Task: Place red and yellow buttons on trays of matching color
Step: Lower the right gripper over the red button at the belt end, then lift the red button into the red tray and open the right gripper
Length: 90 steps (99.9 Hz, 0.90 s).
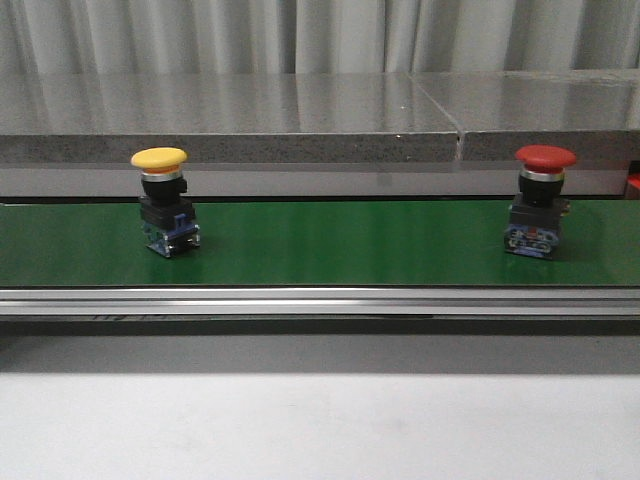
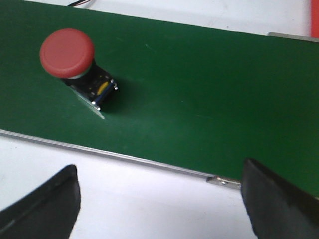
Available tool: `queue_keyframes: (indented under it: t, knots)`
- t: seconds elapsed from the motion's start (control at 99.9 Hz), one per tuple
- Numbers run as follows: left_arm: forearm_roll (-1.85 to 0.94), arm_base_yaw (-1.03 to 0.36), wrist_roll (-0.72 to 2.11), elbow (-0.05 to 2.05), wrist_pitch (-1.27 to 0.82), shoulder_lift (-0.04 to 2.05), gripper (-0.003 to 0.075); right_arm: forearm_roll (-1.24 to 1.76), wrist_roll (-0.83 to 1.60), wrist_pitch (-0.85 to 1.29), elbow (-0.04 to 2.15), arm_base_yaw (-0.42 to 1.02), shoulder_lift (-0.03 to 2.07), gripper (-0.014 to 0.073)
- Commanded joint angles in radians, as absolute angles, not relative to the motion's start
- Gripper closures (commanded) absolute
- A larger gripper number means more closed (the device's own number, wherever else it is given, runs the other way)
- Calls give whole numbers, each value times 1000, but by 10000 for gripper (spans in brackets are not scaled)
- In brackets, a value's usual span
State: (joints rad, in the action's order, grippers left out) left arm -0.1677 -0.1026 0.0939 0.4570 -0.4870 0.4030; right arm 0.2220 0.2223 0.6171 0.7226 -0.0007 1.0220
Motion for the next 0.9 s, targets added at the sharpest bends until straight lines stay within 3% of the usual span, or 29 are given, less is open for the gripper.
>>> queue_keyframes:
  t: [0.0,0.711,0.781,0.891]
  knots:
    - [-184,-110,95,488,-417,409,739,233,241,582,785,21,1076,-52]
    - [-184,-110,95,488,-417,409,739,233,242,540,988,57,1419,-47]
    - [-184,-110,95,488,-417,409,739,233,242,539,995,57,1434,1]
    - [-184,-110,95,488,-417,409,739,233,242,546,998,57,1440,186]
